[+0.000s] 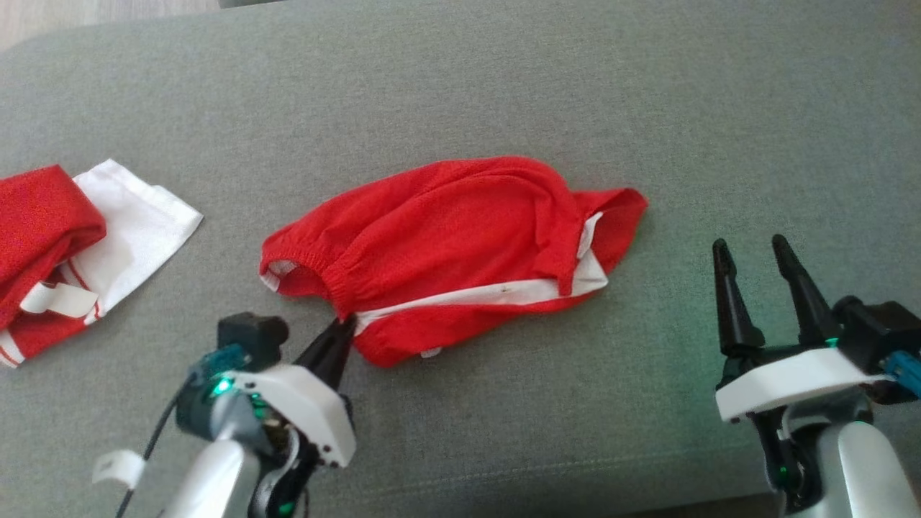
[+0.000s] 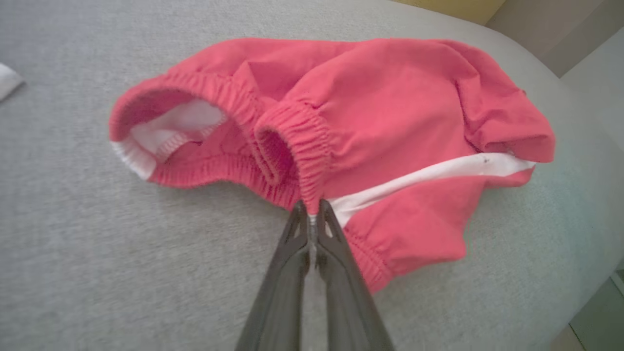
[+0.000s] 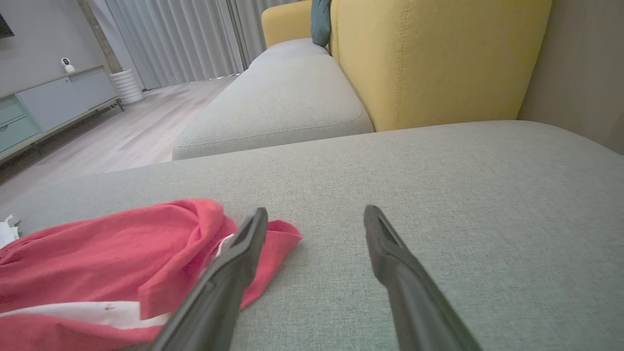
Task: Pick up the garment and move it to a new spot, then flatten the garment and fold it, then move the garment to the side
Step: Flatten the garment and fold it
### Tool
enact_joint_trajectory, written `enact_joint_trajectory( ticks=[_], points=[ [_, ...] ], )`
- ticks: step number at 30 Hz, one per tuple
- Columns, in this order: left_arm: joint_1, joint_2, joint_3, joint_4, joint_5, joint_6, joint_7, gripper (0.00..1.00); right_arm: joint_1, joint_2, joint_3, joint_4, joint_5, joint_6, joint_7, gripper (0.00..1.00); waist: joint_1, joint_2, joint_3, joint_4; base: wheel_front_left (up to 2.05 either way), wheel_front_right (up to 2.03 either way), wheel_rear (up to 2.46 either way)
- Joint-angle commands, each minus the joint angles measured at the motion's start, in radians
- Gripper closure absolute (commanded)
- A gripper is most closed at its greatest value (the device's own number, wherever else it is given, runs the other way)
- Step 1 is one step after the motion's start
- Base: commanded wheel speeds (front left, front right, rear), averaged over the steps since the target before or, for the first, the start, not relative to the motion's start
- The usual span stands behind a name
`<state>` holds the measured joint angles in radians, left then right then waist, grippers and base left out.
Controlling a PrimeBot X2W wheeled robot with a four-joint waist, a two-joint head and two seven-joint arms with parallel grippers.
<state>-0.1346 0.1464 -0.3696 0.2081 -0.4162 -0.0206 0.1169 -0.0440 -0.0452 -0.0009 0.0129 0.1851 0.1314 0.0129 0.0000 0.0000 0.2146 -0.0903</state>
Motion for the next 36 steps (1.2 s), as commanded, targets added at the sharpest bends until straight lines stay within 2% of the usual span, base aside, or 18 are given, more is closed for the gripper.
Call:
enact_joint_trajectory(
  ticks=[1, 9, 10, 11, 12, 16, 25, 28, 36],
  points=[
    [0.004, 0.034, 0.049, -0.052, 0.004, 0.016, 0.003, 1.0, -0.022, -0.005, 0.013, -0.033, 0.003, -0.001, -0.011, 0.0, 0.0, 0.0, -0.001, 0.003, 0.0, 0.0, 0.0],
    [0.028, 0.103, 0.089, -0.101, 0.008, 0.041, 0.03, 1.0, -0.022, -0.005, 0.003, -0.035, 0.002, -0.001, -0.007, 0.0, 0.0, 0.0, -0.009, 0.015, 0.0, 0.0, 0.0],
    [0.026, 0.106, 0.088, -0.1, 0.009, 0.04, 0.027, 0.88, -0.022, -0.005, 0.004, -0.036, 0.002, -0.001, -0.006, 0.0, 0.0, 0.0, -0.01, 0.015, 0.0, 0.0, 0.0],
    [0.024, 0.103, 0.086, -0.098, 0.008, 0.037, 0.022, 0.53, -0.022, -0.005, 0.005, -0.036, 0.001, -0.001, -0.005, 0.0, 0.0, 0.0, -0.013, 0.015, 0.0, 0.0, 0.0],
    [0.024, 0.1, 0.081, -0.098, 0.008, 0.035, 0.015, 0.0, -0.021, -0.005, 0.006, -0.037, 0.0, -0.001, -0.004, 0.0, 0.0, 0.0, -0.016, 0.015, 0.0, 0.0, 0.0],
    [0.026, 0.088, 0.078, -0.103, 0.019, 0.046, -0.022, 0.0, -0.019, -0.005, 0.01, -0.043, -0.005, -0.001, 0.001, 0.0, 0.0, 0.0, -0.022, 0.015, 0.0, 0.0, 0.0],
    [0.034, 0.069, 0.132, -0.172, 0.115, 0.159, -0.28, 0.0, -0.004, -0.005, 0.017, -0.064, -0.026, -0.001, 0.018, 0.0, 0.0, 0.0, -0.061, 0.023, 0.0, 0.0, 0.0],
    [0.043, 0.073, 0.155, -0.181, 0.131, 0.186, -0.328, 0.0, 0.007, -0.005, 0.025, -0.072, -0.033, -0.001, 0.029, 0.0, 0.0, 0.0, -0.081, 0.025, 0.0, 0.0, 0.0],
    [0.101, 0.092, 0.163, -0.203, 0.138, 0.189, -0.355, 0.0, 0.038, -0.005, 0.048, -0.092, -0.04, -0.001, 0.057, 0.0, 0.0, 0.0, -0.108, 0.029, 0.0, 0.0, 0.0]
  ],
)
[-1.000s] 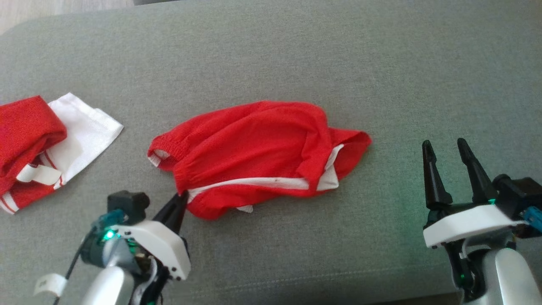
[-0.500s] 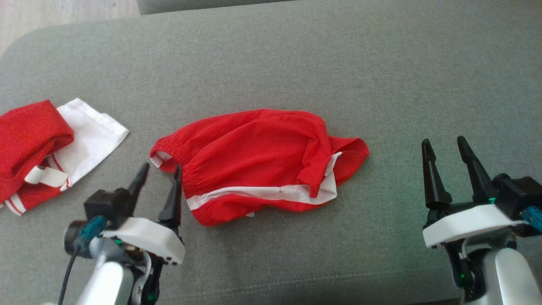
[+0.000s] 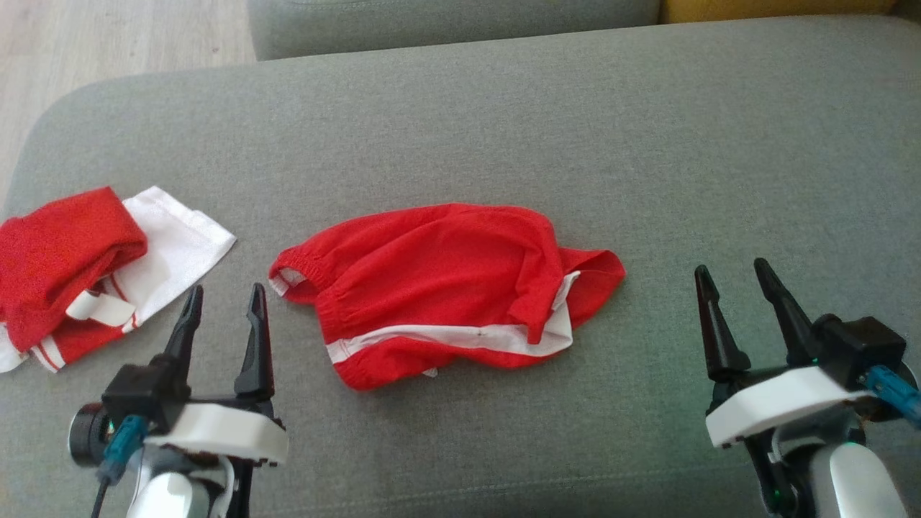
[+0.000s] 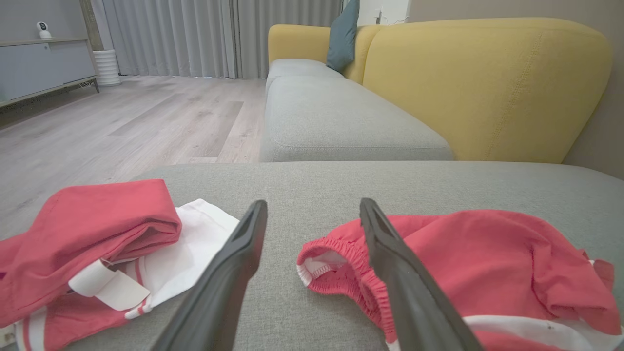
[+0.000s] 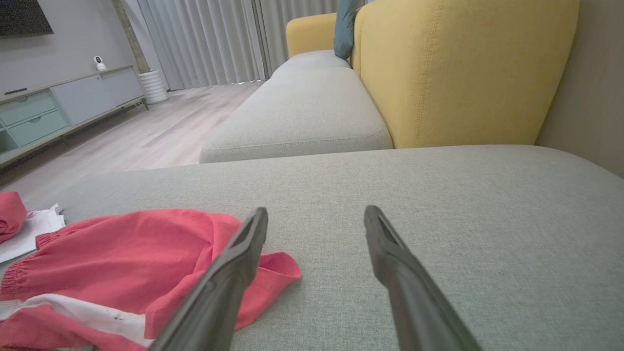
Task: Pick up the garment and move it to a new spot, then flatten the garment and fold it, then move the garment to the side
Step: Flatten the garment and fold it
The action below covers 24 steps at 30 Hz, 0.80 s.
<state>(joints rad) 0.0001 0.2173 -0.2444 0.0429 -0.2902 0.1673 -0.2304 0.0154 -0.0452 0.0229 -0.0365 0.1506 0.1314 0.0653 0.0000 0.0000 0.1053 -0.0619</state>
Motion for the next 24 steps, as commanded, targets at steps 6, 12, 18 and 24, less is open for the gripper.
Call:
enact_joint_trajectory(
  ticks=[6, 12, 18, 24],
  points=[
    [-0.036, 0.025, 0.031, -0.044, 0.013, 0.003, -0.006, 0.0, -0.023, -0.005, 0.029, -0.05, -0.004, -0.001, 0.008, 0.0, 0.0, 0.0, 0.011, 0.007, 0.0, 0.0, 0.0],
    [-0.047, 0.03, 0.025, -0.041, 0.013, -0.001, -0.007, 0.0, -0.026, -0.005, 0.06, -0.04, 0.004, -0.001, 0.036, 0.0, 0.0, 0.0, 0.02, 0.012, 0.0, 0.0, 0.0],
    [-0.069, 0.032, 0.011, -0.039, 0.02, -0.006, -0.006, 0.0, -0.025, -0.005, 0.168, -0.01, 0.034, -0.001, 0.116, 0.0, 0.0, 0.0, 0.042, 0.026, 0.0, 0.0, 0.0],
    [-0.094, 0.028, -0.002, -0.031, 0.02, -0.01, -0.002, 0.0, -0.049, -0.005, 0.262, 0.041, 0.058, -0.001, 0.173, 0.0, 0.0, 0.0, 0.067, 0.043, 0.0, 0.0, 0.0]
  ],
)
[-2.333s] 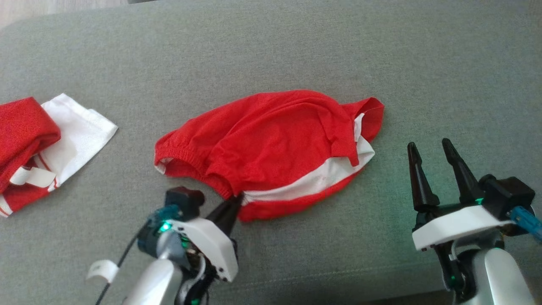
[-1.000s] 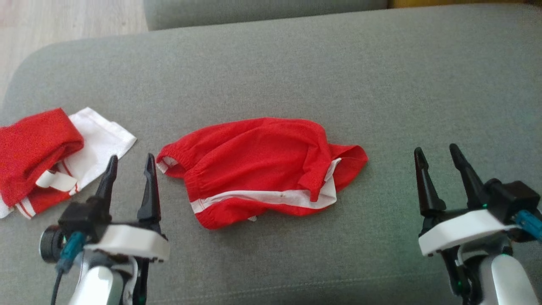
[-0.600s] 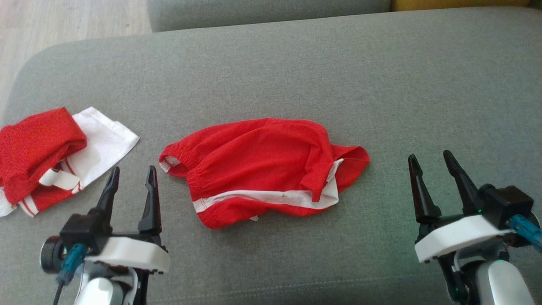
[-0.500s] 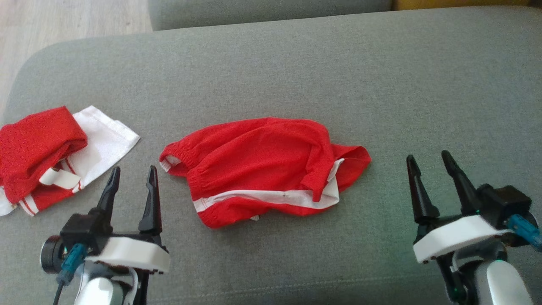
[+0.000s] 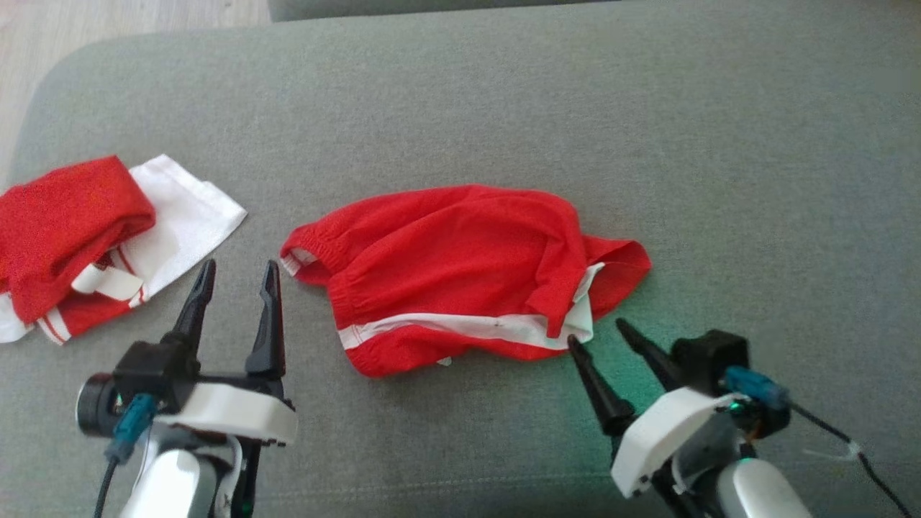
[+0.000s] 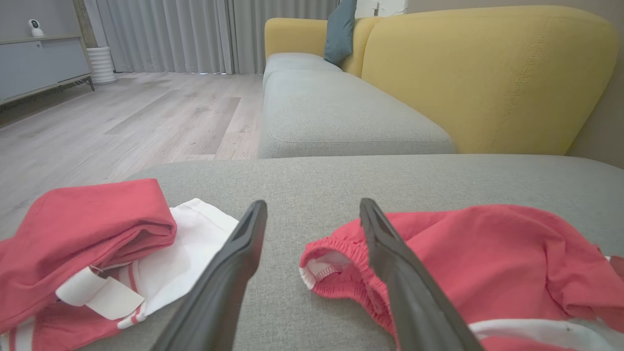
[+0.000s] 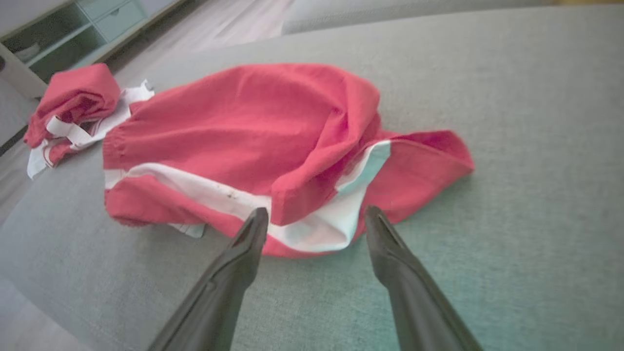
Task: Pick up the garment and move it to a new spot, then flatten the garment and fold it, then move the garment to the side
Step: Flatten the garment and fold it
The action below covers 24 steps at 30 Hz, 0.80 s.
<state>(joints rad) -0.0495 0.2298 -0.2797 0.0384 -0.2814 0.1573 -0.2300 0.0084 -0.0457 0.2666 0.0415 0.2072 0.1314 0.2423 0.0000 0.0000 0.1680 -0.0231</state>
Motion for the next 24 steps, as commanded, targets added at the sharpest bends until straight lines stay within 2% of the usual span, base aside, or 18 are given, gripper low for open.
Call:
enact_joint_trajectory(
  ticks=[1, 8, 19, 20, 22, 23, 24],
  points=[
    [-0.048, 0.016, 0.032, -0.026, 0.011, -0.001, -0.002, 0.0, -0.049, -0.004, 0.03, -0.025, 0.001, -0.001, 0.009, 0.0, 0.0, 0.0, 0.008, 0.008, 0.0, 0.0, 0.0],
    [-0.068, 0.019, 0.029, -0.019, 0.012, 0.0, -0.004, 0.0, -0.103, -0.004, 0.083, 0.026, -0.05, -0.001, 0.048, 0.0, 0.0, 0.0, 0.029, 0.021, 0.0, 0.0, 0.0],
    [-0.085, 0.014, 0.02, -0.007, 0.002, -0.005, -0.01, 0.0, -0.154, -0.004, 0.082, 0.093, -0.059, -0.001, 0.047, 0.0, 0.0, 0.0, 0.048, 0.032, 0.0, 0.0, 0.0],
    [-0.087, 0.014, 0.02, -0.004, 0.0, -0.007, -0.012, 0.0, -0.158, -0.004, 0.081, 0.096, -0.057, -0.001, 0.042, 0.13, 0.0, 0.0, 0.05, 0.032, 0.0, 0.0, 0.0],
    [-0.091, 0.014, 0.02, 0.0, -0.002, -0.009, -0.014, 0.0, -0.163, -0.004, 0.079, 0.102, -0.049, -0.001, 0.036, 0.93, 0.0, 0.0, 0.053, 0.032, 0.0, 0.0, 0.0],
    [-0.093, 0.013, 0.019, 0.001, -0.002, -0.01, -0.015, 0.0, -0.166, -0.004, 0.075, 0.104, -0.047, -0.001, 0.031, 1.0, 0.0, 0.0, 0.055, 0.032, 0.0, 0.0, 0.0],
    [-0.095, 0.012, 0.018, 0.002, -0.003, -0.011, -0.016, 0.0, -0.17, -0.004, 0.07, 0.104, -0.047, -0.001, 0.023, 1.0, 0.0, 0.0, 0.056, 0.033, 0.0, 0.0, 0.0]
  ],
)
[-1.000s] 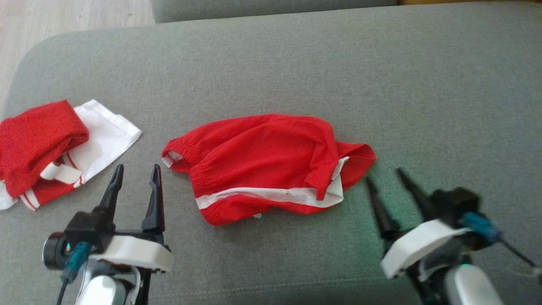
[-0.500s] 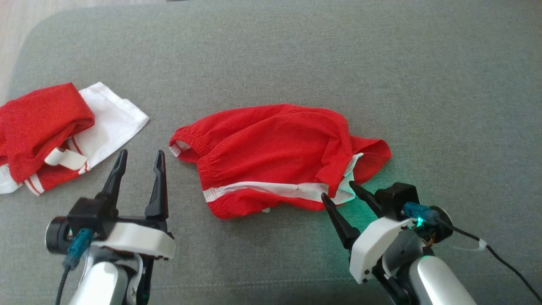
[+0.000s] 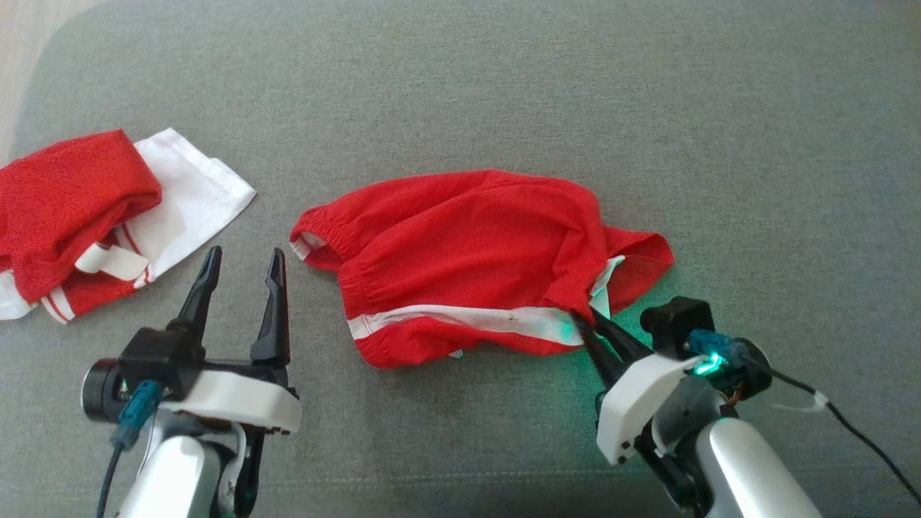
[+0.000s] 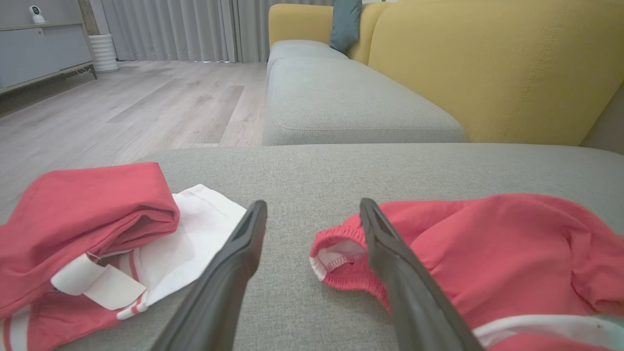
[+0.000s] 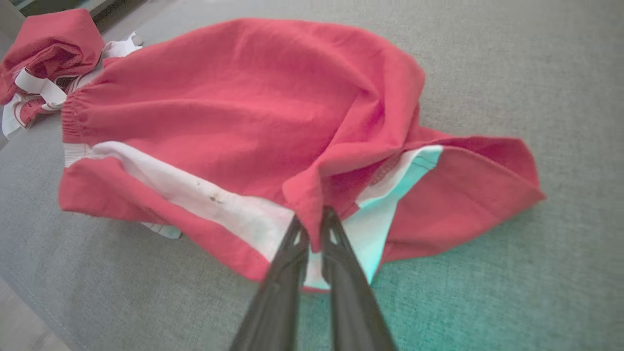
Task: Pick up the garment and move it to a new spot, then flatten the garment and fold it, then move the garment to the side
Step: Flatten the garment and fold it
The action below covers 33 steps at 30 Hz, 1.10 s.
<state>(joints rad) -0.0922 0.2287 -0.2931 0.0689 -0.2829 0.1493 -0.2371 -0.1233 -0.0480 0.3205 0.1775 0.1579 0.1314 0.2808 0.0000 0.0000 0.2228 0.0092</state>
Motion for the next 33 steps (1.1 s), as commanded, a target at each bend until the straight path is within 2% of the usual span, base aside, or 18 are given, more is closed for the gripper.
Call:
enact_joint_trajectory(
  ticks=[1, 9, 14, 20, 26, 27, 28, 33],
  points=[
    [-0.054, 0.013, 0.031, -0.027, -0.001, -0.004, -0.01, 0.0, -0.041, -0.002, 0.012, -0.031, 0.005, -0.001, -0.022, 1.0, 0.0, 0.0, 0.003, 0.0, 0.0, 0.0, 0.0],
    [-0.064, 0.011, 0.026, -0.023, 0.001, -0.007, -0.016, 0.0, -0.055, -0.002, -0.077, -0.079, -0.003, -0.001, -0.081, 1.0, 0.0, 0.0, 0.01, 0.001, 0.0, 0.0, 0.0],
    [-0.081, 0.004, 0.018, -0.026, 0.002, -0.012, -0.018, 0.0, -0.141, -0.002, -0.163, -0.073, -0.044, -0.001, -0.091, 1.0, 0.0, 0.0, 0.031, 0.015, 0.0, 0.0, 0.0],
    [-0.117, -0.009, 0.002, -0.021, 0.004, -0.024, -0.02, 0.0, -0.264, -0.006, -0.205, 0.012, -0.067, -0.001, -0.082, 1.0, 0.0, 0.0, 0.067, 0.047, 0.0, 0.0, 0.0],
    [-0.163, -0.025, -0.013, -0.002, 0.01, -0.041, -0.022, 0.0, -0.384, -0.024, -0.208, 0.155, -0.06, -0.001, -0.082, 1.0, 0.0, 0.0, 0.105, 0.074, 0.0, 0.0, 0.0],
    [-0.167, -0.028, -0.014, 0.002, 0.01, -0.043, -0.023, 0.0, -0.393, -0.024, -0.207, 0.173, -0.057, -0.001, -0.089, 0.58, 0.0, 0.0, 0.107, 0.075, 0.0, 0.0, 0.0],
    [-0.17, -0.03, -0.014, 0.005, 0.01, -0.045, -0.023, 0.0, -0.398, -0.023, -0.206, 0.187, -0.053, -0.001, -0.1, 0.0, 0.0, 0.0, 0.108, 0.076, 0.0, 0.0, 0.0],
    [-0.167, -0.035, -0.009, 0.02, 0.01, -0.047, -0.024, 0.0, -0.373, -0.017, -0.205, 0.216, -0.018, -0.001, -0.179, 0.0, 0.0, 0.0, 0.097, 0.064, 0.0, 0.0, 0.0]
  ],
)
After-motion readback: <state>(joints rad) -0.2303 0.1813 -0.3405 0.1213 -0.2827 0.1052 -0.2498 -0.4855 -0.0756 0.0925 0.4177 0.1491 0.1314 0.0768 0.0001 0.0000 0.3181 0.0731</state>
